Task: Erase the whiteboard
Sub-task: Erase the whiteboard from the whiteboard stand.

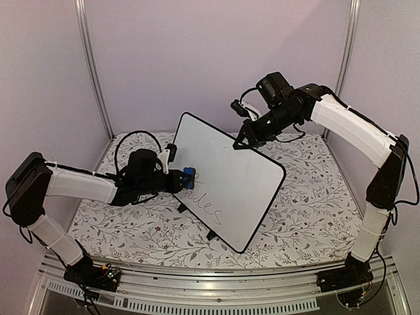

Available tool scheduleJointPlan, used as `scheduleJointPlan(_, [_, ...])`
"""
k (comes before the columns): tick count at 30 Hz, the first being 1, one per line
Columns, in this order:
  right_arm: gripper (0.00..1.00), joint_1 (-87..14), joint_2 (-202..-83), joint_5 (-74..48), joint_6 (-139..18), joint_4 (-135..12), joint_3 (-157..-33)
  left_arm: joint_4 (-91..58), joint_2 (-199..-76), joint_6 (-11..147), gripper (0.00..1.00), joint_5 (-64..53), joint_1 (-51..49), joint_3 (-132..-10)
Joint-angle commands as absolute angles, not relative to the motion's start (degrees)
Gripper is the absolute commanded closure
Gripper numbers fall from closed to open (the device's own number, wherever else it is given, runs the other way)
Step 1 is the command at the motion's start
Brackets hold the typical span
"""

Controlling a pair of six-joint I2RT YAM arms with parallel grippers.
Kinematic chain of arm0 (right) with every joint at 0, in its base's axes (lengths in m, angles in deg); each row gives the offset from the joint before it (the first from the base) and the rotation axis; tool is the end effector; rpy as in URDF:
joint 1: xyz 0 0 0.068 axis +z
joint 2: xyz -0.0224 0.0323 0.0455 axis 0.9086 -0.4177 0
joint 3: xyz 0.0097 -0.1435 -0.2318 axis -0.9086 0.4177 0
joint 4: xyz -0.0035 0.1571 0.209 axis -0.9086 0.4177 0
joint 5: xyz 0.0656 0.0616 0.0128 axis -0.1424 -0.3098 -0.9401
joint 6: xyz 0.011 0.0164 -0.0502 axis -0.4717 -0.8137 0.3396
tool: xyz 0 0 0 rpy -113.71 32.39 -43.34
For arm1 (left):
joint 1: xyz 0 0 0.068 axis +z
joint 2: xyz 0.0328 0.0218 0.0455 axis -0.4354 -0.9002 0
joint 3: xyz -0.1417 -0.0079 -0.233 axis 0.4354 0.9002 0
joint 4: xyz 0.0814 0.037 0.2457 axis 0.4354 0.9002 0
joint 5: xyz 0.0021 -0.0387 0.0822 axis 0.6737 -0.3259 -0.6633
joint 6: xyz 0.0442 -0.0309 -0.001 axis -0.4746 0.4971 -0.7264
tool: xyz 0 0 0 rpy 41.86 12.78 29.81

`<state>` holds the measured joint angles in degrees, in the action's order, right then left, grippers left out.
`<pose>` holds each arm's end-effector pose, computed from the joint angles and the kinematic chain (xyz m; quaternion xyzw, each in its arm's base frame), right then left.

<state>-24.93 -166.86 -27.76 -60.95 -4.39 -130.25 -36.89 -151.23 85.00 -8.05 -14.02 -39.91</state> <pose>0.2911 0.2656 0.3670 -0.3236 0.8716 0.2990 0.2152 0.2457 -0.2098 0.1870 0.1072 0.8405 -0.3351 0.4122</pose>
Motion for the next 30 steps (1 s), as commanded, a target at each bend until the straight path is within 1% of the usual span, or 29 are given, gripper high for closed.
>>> scheduleJointPlan(1, [1.0,-22.2,-168.2,-32.0,-54.7,-1.4,-129.6,-38.5,-151.7,85.3,1.0,-8.8,-15.1,-39.0])
scheduleJointPlan(7, [1.0,-22.2,-168.0,-31.8,-54.7,-1.2,-129.6,-38.6,-150.8,87.4,1.0,-11.5,-15.1,-34.3])
scheduleJointPlan(13, [1.0,-22.2,-168.2,-32.0,-54.7,-1.3,-129.6,-38.5,-150.6,87.6,1.0,-11.6,-15.4,-34.3])
scheduleJointPlan(18, [1.0,-22.2,-168.2,-32.0,-54.7,-1.3,-129.6,-37.0,-150.3,85.9,1.0,-11.9,-15.4,-38.0])
scheduleJointPlan(25, [1.0,-22.2,-168.1,-31.9,-54.7,-1.4,-129.6,-32.5,-149.6,80.8,1.0,-17.7,-15.2,-45.1])
scheduleJointPlan(30, [1.0,-22.2,-168.2,-32.0,-54.7,-1.3,-129.6,-32.2,-149.7,79.6,1.0,-16.6,-14.6,-46.8])
